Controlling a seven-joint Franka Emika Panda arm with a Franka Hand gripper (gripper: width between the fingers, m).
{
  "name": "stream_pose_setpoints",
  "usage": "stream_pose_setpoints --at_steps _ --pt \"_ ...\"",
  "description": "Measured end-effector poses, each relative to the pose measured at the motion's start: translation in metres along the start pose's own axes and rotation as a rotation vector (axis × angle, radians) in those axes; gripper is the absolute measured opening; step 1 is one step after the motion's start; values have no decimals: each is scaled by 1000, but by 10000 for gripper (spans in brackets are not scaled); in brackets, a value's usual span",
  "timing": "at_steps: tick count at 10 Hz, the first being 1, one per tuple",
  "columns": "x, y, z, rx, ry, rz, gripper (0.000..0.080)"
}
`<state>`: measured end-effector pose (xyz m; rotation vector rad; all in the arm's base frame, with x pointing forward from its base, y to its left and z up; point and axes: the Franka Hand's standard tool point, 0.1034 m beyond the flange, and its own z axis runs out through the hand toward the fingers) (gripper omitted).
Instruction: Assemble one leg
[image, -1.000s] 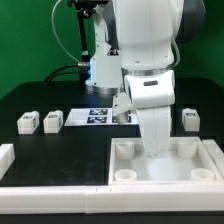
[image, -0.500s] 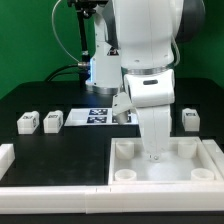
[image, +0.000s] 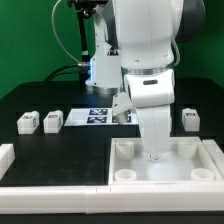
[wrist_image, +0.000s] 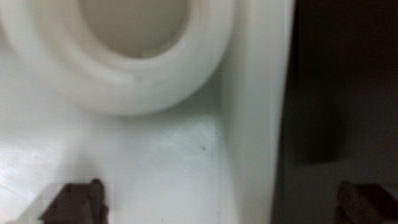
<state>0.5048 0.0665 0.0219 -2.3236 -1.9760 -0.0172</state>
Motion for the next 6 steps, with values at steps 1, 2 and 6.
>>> stream_pose_setpoints --at_steps 1,2,6 --pt "8 -12 -14 -14 -12 100 649" --pt "13 -25 -21 -21 -17 154 649" --pt "47 -43 -36 -48 20 655 649"
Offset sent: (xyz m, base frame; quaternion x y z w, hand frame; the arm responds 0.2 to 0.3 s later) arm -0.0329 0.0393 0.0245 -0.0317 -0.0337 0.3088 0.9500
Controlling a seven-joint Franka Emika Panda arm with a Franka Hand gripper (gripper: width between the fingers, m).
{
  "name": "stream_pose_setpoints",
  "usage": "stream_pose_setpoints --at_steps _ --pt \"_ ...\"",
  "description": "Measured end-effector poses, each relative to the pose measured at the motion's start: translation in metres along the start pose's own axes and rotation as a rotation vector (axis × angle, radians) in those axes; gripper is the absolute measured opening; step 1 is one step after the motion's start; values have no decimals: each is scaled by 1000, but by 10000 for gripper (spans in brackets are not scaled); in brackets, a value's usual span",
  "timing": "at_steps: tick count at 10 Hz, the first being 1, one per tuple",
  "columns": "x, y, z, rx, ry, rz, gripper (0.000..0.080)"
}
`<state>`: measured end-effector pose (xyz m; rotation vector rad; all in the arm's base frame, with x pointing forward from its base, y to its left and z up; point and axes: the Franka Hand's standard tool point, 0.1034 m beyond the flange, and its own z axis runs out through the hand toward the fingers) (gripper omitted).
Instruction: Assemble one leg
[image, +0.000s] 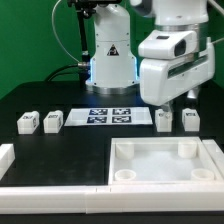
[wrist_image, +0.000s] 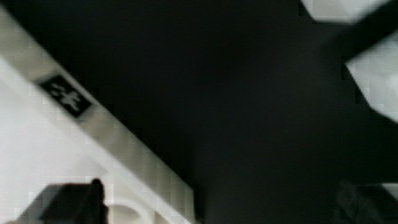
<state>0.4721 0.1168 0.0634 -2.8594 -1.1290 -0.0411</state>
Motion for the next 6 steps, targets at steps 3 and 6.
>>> stream_pose_setpoints --at_steps 3,6 --pt "1 -6 2 17 1 324 649" --pt "9 -49 1 27 -22 763 649"
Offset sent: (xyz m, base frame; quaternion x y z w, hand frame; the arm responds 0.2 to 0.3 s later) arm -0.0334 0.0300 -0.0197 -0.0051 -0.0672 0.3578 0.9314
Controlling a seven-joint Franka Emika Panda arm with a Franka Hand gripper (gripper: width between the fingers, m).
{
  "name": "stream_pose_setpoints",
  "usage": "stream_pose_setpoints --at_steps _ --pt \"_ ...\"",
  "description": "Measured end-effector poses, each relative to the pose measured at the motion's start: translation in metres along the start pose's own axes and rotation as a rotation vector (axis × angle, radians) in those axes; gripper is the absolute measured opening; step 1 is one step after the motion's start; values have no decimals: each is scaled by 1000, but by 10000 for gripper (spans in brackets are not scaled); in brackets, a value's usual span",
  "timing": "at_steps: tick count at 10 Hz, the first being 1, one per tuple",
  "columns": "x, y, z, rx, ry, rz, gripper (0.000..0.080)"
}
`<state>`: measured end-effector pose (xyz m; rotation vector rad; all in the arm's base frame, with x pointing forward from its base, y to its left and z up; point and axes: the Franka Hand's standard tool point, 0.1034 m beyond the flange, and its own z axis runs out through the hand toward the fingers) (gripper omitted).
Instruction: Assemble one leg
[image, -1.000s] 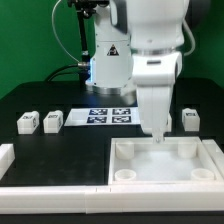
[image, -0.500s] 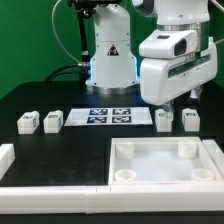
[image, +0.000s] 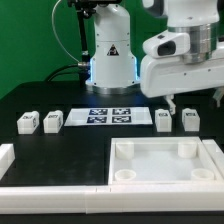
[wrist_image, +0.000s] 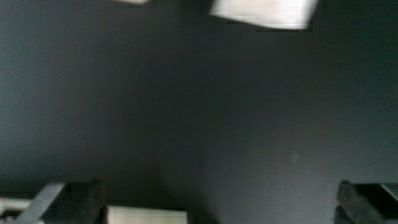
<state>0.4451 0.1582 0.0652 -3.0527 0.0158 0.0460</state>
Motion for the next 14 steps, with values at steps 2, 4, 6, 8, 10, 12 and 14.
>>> stream_pose_setpoints --at_steps 2,4,6,8,10,12,14 --pt "-5 -5 1 -4 -5 -1 649" --pt "-9 -1 2 -18 -63 -11 649" --pt "-14 1 1 -40 -263 -6 649" --pt "-36 -3 16 -83 -522 61 649" --pt "-44 -6 31 -92 -764 89 649" --pt "-51 -6 31 -96 -929 83 649" --pt "-44 -8 37 -87 -901 86 649"
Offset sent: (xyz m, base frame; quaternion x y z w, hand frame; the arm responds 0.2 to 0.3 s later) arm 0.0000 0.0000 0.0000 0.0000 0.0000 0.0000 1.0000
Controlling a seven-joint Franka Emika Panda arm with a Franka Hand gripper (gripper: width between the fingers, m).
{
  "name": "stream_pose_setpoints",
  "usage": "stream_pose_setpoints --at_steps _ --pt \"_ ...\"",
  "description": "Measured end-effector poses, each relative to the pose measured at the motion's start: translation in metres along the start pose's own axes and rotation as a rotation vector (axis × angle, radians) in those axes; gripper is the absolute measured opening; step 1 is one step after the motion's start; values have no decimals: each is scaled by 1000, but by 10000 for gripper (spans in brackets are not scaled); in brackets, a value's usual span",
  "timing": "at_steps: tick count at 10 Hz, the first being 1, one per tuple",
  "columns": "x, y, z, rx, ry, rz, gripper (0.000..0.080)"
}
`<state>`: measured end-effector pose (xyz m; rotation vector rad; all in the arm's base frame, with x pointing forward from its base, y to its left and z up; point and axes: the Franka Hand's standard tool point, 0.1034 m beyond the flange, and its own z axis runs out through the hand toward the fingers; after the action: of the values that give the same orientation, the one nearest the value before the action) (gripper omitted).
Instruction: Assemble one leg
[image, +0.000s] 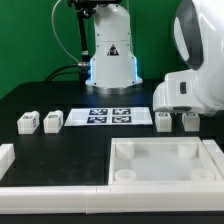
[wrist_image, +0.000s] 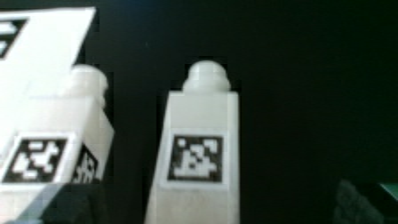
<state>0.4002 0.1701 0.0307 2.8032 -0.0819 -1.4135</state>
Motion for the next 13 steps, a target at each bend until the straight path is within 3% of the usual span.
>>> stream_pose_setpoints --at_steps 4,6,8,9,10,13 --pt "7 -6 27 -2 -11 12 649" --pt "8 -6 30 -1 -7 13 649" --pt "8 -6 31 -2 -8 13 388" --pt "8 -6 31 -2 -8 13 388" --pt "8 -6 31 -2 -8 13 291" --pt "8 -6 31 -2 -8 13 291"
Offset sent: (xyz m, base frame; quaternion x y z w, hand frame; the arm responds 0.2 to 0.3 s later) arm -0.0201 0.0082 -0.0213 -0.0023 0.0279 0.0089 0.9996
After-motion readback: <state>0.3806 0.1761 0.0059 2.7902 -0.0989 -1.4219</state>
